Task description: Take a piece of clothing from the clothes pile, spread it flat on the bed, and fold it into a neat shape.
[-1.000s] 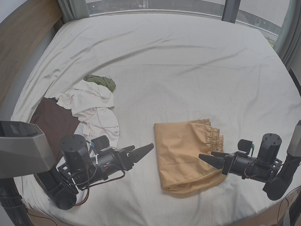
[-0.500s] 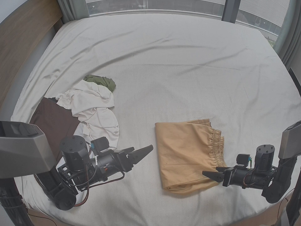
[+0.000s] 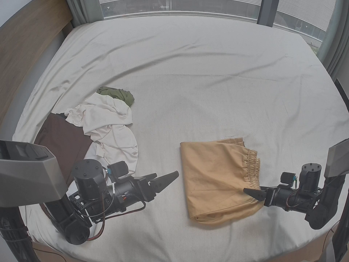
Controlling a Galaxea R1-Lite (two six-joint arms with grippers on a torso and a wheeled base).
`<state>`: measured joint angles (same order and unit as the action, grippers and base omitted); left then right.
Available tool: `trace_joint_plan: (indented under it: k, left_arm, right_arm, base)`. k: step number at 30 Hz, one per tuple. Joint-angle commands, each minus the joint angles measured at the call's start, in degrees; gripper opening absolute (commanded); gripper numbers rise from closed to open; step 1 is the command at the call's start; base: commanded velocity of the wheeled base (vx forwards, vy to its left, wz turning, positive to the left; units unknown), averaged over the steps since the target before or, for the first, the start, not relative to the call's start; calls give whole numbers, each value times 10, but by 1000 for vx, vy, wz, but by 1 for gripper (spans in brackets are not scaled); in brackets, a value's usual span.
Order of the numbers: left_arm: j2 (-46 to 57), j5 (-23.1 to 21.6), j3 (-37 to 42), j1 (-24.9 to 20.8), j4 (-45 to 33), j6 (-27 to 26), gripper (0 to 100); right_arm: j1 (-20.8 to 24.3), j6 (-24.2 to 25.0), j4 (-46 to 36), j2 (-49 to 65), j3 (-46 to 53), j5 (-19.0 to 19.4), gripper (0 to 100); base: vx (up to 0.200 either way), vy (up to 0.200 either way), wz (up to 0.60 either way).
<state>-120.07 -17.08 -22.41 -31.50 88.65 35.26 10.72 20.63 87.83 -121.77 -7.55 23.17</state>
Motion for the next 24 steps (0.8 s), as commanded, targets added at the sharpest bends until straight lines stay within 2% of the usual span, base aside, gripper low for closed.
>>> trace_joint_plan:
  k: [1, 10, 16, 24]
  left_arm:
    - [-7, 0, 0, -1, 0, -1, 100]
    - [-14, 1, 1, -1, 0, -3, 100]
    - [-16, 1, 1, -1, 0, -3, 100]
    - [-16, 1, 1, -2, 0, -3, 100]
  right_arm:
    - [-27, -12, 2, -26, -12, 1, 100]
    - [-24, -12, 3, -63, -11, 3, 100]
    - [-23, -4, 3, -69, -10, 61, 100]
    - [-17, 62, 3, -72, -29, 95, 100]
  base:
    - [0, 0, 0]
    - [0, 0, 0]
    - [0, 0, 0]
    - [0, 0, 0]
